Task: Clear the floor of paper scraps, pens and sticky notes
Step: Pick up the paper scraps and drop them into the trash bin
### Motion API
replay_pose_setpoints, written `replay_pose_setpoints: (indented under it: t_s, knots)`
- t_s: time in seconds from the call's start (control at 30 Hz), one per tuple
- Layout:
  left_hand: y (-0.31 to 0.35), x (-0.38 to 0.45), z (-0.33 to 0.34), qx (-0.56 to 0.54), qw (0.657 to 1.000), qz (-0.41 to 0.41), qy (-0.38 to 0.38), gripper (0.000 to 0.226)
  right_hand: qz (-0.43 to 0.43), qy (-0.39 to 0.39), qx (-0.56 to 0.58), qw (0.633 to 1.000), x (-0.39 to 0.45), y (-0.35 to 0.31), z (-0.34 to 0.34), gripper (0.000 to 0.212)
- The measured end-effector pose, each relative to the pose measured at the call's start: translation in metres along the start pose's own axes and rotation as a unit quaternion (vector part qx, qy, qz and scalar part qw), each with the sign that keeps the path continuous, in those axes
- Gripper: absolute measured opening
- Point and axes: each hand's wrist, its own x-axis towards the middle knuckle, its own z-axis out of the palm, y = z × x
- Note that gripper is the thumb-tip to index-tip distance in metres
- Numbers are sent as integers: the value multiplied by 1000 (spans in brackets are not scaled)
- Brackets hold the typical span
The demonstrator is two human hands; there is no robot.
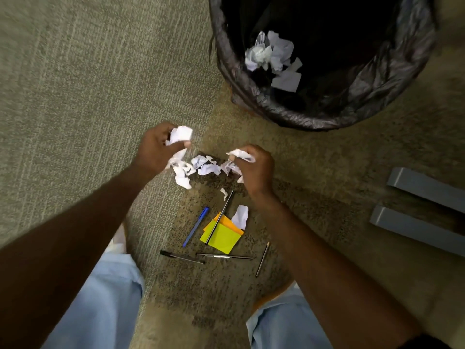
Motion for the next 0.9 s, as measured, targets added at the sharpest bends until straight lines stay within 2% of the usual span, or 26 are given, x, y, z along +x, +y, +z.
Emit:
replay_pose_setpoints:
  t_s: [0.07, 0.17, 0.33, 0.47, 0.57, 0.63, 0.73, 0.8, 0.9]
  knots:
    - [26, -32, -16, -69, 997, -11, -26, 30, 60, 5, 122, 991, -18, -24, -21, 6]
    - [76, -86, -33, -115, 992, 12, -49, 23, 115, 19, 280, 953, -48, -70, -57, 11]
    - [196, -136, -57, -201, 974, 90, -45, 25, 47, 35, 413, 909, -76, -162, -134, 11]
    - [285, -118, -46, -171, 972, 156, 23, 24, 17, 57, 416, 907, -44, -217, -185, 16]
    - [325, -83, -20, -83, 983, 153, 55, 40, 103, 37, 402, 909, -3, -243, -201, 12]
    - [338, -61, -5, 0, 991, 126, 44, 57, 171, -10, 352, 920, 18, -248, -204, 23]
    - [341, -47, 0, 116, 987, 104, 50, 72, 196, -51, 269, 942, 25, -249, -209, 26]
    - [336, -56, -11, 126, 974, 150, 112, 58, 161, -19, 243, 956, 16, -247, -215, 34]
    - [301, -77, -32, 86, 967, 194, 141, 26, 41, 72, 221, 972, -20, -231, -229, 24]
